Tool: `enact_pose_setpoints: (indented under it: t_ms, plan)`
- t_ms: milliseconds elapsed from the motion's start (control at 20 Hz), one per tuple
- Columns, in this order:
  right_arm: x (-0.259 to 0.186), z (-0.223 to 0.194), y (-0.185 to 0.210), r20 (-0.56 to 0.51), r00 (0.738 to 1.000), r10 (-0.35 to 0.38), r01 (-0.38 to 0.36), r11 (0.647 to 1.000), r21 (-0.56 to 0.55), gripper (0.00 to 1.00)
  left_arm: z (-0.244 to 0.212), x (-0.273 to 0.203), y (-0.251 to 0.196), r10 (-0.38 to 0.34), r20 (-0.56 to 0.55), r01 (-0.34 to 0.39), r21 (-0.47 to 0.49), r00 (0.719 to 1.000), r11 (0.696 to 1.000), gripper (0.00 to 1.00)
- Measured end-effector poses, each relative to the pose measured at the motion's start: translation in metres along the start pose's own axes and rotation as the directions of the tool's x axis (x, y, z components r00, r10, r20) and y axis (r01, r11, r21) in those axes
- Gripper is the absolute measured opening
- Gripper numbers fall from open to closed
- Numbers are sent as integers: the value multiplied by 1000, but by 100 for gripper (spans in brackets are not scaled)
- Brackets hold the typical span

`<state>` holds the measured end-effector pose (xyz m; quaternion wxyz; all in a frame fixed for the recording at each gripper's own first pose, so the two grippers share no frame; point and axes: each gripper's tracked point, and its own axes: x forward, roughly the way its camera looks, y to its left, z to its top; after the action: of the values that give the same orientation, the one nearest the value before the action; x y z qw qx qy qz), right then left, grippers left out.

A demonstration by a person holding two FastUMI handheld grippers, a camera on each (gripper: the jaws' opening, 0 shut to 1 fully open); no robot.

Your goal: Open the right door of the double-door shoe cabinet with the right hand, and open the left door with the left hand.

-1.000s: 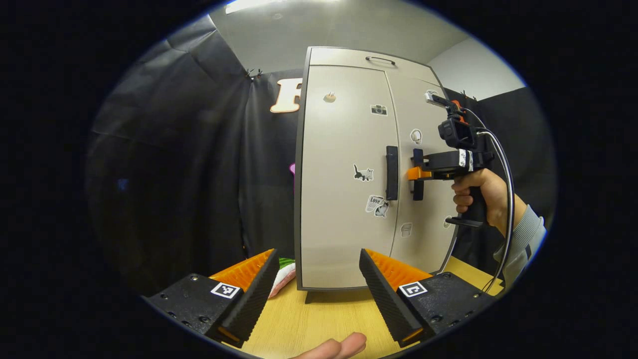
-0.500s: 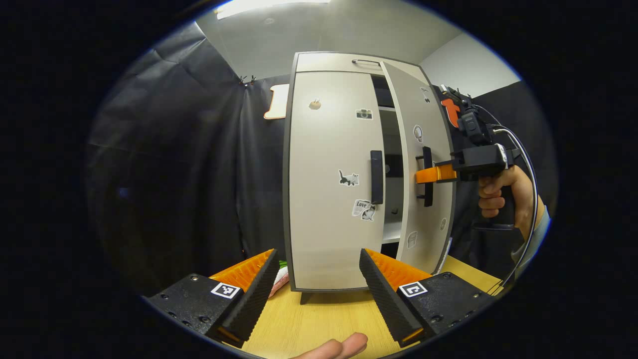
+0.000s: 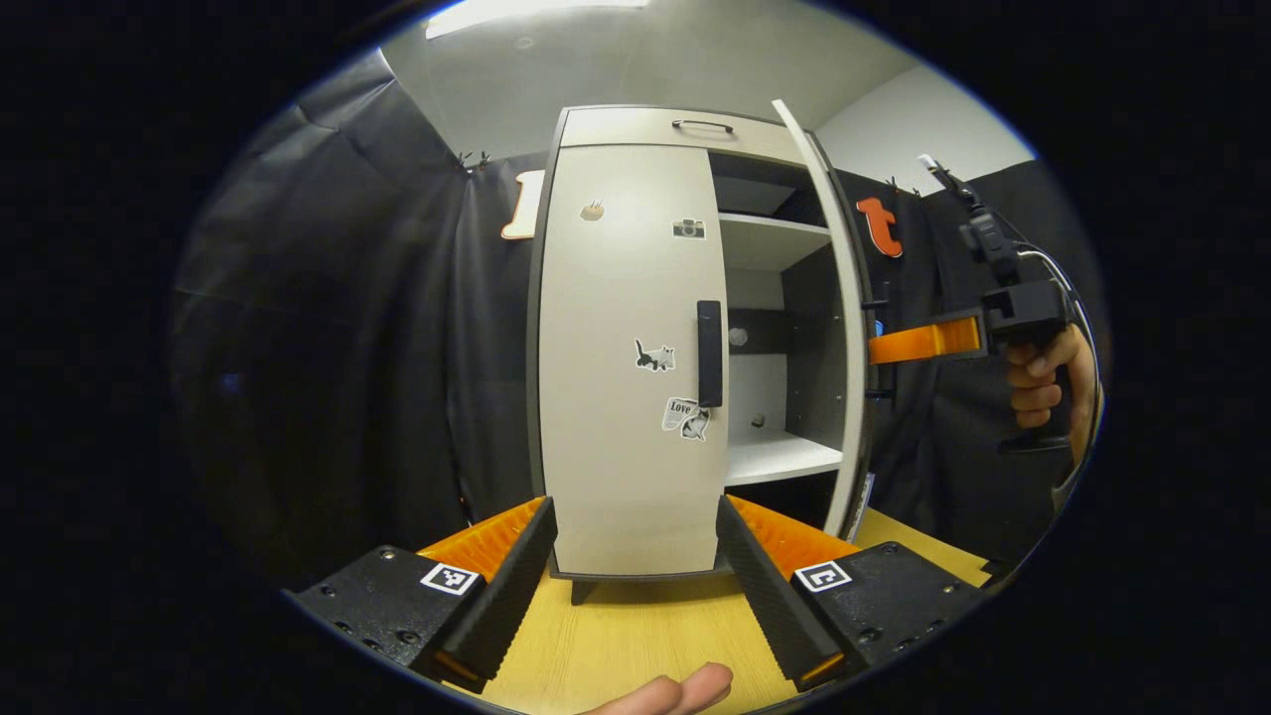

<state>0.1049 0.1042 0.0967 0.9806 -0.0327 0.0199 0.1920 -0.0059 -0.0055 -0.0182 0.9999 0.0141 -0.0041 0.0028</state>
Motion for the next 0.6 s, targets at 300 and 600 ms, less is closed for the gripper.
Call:
enact_pose_setpoints:
  t_ms: [300, 600]
  plan:
    - [-19, 0, -19, -5, 1000, -24, 24, 1000, -5, 13, -9, 10, -13, -35, -21, 34, -35, 999, 999, 100]
    - [-36, 0, -38, -5, 999, -45, 45, 999, 9, 12, -23, 15, -18, -64, -48, 62, -41, 997, 997, 100]
